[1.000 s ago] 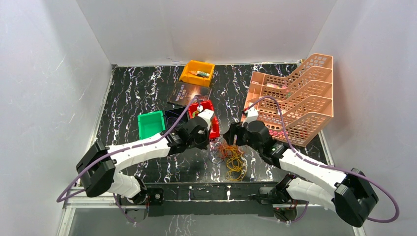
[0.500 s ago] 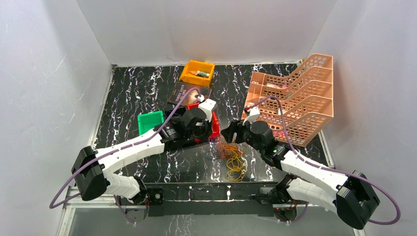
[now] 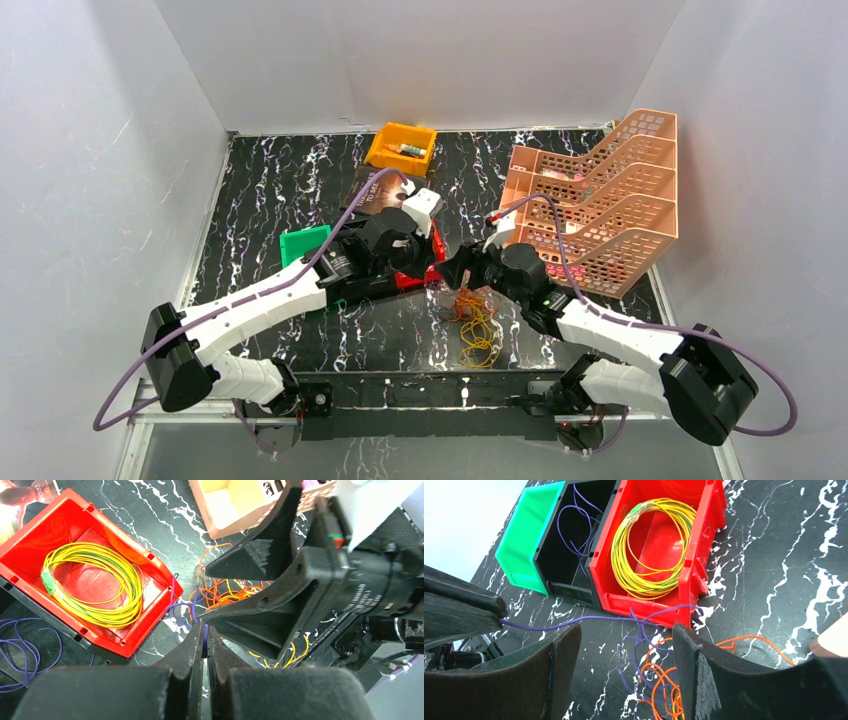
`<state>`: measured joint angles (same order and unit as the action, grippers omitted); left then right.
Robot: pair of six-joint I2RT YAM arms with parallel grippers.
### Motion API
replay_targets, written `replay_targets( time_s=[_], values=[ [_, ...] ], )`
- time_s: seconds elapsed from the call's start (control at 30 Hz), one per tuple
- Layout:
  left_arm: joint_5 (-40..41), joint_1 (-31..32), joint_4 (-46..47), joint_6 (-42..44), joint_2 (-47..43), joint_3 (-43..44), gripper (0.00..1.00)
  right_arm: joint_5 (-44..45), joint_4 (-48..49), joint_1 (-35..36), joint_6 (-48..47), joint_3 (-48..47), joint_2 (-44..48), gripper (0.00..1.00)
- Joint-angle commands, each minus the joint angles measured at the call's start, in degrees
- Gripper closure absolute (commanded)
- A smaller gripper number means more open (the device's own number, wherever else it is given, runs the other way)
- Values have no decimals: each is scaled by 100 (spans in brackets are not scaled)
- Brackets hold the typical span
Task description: Untangle the cables
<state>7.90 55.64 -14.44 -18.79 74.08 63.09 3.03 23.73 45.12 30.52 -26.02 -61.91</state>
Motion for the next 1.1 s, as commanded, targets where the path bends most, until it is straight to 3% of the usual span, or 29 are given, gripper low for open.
replay_targets(
  time_s=[0.0,0.53,0.7,1.07],
  values=[
    [-129,27,-73,78,-247,367,100,-327,740,23,93,-105,-247,24],
    [-332,28,-237,252,-538,1159,100,-2,1250,23,298,-78,-1256,28],
    [15,29,-184,481,-926,1412,100,242,1228,23,496,150,-1186,34],
    [709,27,-467,1199,-1119,2317,100,315,967,23,685,516,-1329,37]
  ],
)
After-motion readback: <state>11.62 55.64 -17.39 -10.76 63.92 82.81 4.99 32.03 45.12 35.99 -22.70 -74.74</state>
